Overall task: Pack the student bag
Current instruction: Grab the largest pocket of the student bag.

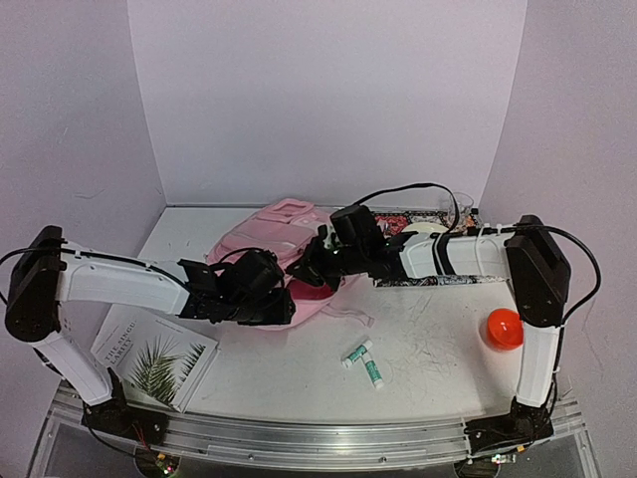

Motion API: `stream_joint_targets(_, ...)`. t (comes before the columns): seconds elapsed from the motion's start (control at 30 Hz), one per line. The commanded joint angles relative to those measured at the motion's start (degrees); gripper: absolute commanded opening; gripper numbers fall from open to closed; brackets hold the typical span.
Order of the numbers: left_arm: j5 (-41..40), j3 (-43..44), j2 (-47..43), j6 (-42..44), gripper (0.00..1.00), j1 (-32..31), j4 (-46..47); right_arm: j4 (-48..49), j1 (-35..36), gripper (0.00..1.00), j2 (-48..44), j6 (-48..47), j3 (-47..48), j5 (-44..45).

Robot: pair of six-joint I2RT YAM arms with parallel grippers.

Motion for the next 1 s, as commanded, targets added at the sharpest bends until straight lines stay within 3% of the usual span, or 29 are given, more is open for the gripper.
stream_joint_targets(0.0,-4.8,3.5,3.1,-1.0,0.48,0.2,-2.7,9.3,1.0,0.00,-1.9,-1.0,6.3,-0.8)
stream_joint_targets(0.4,-9.9,8.6,9.2,0.3,0.42,0.0,-7.0,8.6,2.0,0.00,-0.8,-0.6,8.2,-1.0)
stream_joint_targets(0.5,-10.0,9.0,11.0,0.1,0.28,0.0,-8.6,8.5,2.1,0.00,-0.8,-0.6,8.3,-1.0)
stream_joint_targets(0.57,-9.9,8.8,10.8,0.1,0.09,0.0,-8.9,8.5,2.2,0.00,-0.9,-0.8,8.4,-0.9)
stream_joint_targets(0.63,-9.9,8.5,9.6,0.1,0.01,0.0,-9.4,8.3,2.2,0.00,-1.1,-1.1,8.1,-0.6)
stream_joint_targets(0.97,-10.5,5.5,-0.2,-0.9,0.00,1.0,-12.3,8.0,2.0,0.00,-1.3,-1.9,6.7,0.3)
